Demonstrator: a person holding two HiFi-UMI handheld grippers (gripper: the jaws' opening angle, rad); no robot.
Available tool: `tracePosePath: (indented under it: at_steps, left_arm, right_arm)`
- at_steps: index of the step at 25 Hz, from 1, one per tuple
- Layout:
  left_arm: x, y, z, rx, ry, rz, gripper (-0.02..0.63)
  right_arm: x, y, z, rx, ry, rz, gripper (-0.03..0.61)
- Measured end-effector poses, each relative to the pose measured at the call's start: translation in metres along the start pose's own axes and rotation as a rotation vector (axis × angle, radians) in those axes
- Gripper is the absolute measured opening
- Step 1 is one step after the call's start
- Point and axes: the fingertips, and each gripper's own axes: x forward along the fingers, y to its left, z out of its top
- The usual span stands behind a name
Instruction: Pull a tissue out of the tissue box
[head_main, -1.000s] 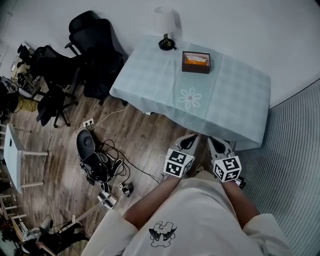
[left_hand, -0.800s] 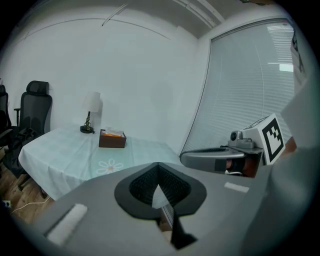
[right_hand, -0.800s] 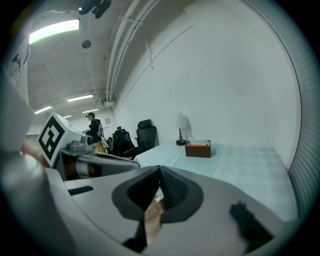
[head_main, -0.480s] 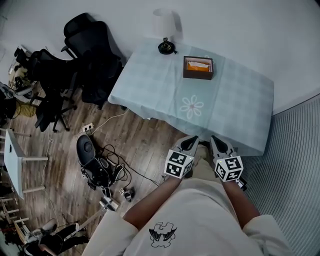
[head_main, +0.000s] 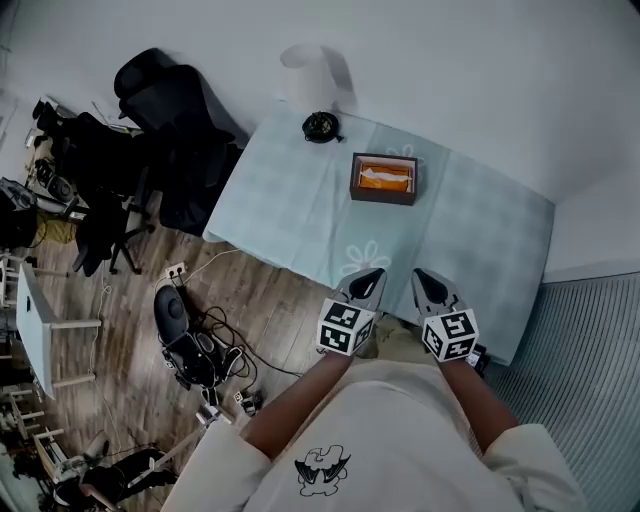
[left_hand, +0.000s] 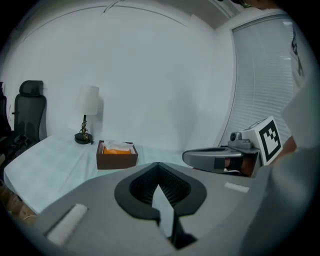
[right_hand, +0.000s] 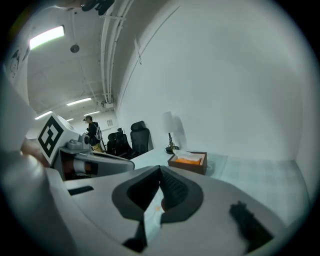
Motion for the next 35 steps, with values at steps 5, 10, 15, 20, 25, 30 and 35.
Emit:
tracePosePath:
  at_steps: [5, 10, 15, 20, 25, 30, 35]
  left_arm:
    - [0.035, 0.019, 0.026, -0.020, 0.011, 0.038, 0.006]
    - [0.048, 0.031, 0.032, -0.037, 0.036, 0.025, 0.006]
    - [0.054, 0.041, 0.039, -0.026, 0.054, -0.016, 0.006]
    - [0.064, 0.064, 0.055, -0.036, 0.038, -0.017, 0.006]
    - [0.074, 0.084, 0.072, -0.039, 0.016, -0.010, 0.006]
    - [0.093, 0.110, 0.084, -0.033, 0.027, 0.009, 0.006]
    - [0.114, 0.133, 0.084, -0.019, 0.058, 0.032, 0.006]
  right_arm:
    - [0.026, -0.033, 0.020, -0.029, 0.026, 0.045, 0.008]
    - [0.040, -0.045, 0.018, 0.006, 0.044, 0.023, 0.007]
    - [0.054, -0.042, 0.032, -0.003, 0.036, 0.002, 0.007]
    - [0.071, -0.048, 0.053, -0.035, 0.028, -0.010, 0.008]
    - [0.090, -0.056, 0.078, -0.086, 0.022, 0.001, 0.008]
    - [0.127, -0.073, 0.091, -0.143, 0.066, 0.023, 0.008]
    - [0.167, -0.093, 0.079, -0.190, 0.145, 0.026, 0.009]
